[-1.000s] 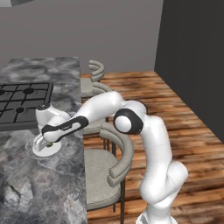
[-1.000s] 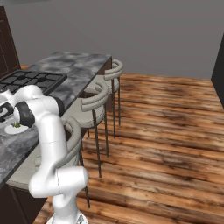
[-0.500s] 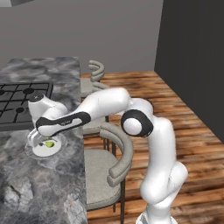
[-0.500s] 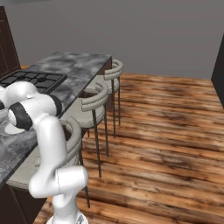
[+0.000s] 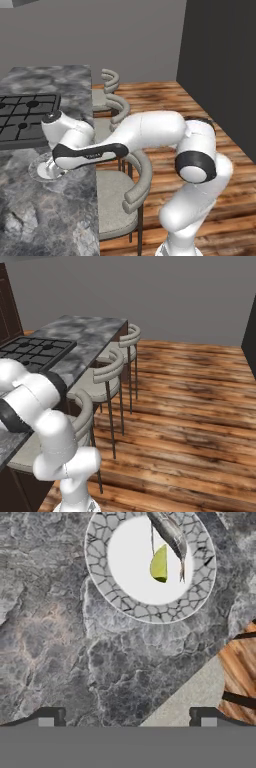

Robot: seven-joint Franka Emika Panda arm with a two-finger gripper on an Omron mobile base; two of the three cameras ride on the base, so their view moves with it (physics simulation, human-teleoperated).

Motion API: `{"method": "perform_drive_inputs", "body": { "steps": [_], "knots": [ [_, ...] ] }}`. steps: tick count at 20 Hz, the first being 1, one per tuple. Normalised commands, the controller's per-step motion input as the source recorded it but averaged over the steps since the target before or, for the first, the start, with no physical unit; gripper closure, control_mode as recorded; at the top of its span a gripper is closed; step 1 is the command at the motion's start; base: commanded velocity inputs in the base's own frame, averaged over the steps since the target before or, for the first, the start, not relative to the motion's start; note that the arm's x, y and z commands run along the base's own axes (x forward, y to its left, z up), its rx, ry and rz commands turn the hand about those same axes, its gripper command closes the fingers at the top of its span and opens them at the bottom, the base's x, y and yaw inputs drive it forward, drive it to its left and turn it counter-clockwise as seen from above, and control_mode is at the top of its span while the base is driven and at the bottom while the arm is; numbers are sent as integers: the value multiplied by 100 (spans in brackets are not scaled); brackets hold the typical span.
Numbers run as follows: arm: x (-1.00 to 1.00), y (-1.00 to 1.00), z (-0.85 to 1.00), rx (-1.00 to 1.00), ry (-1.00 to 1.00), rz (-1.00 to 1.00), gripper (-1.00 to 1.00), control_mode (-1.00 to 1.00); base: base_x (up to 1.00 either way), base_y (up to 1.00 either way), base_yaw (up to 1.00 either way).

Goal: Take the lemon wedge from the fridge and place it on the plate with fish on the dining counter.

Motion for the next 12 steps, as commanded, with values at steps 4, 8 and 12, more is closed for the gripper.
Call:
{"method": "perform_drive_inputs", "body": {
  "steps": [4, 8, 12],
  "knots": [
    [-100, -100, 3, 17, -4, 0, -100, -100, 0, 0, 0],
    [-100, -100, 27, 14, -17, 0, -100, -100, 0, 0, 0],
    [-100, -100, 0, 0, -48, 0, -100, -100, 0, 0, 0]
  ]
}}
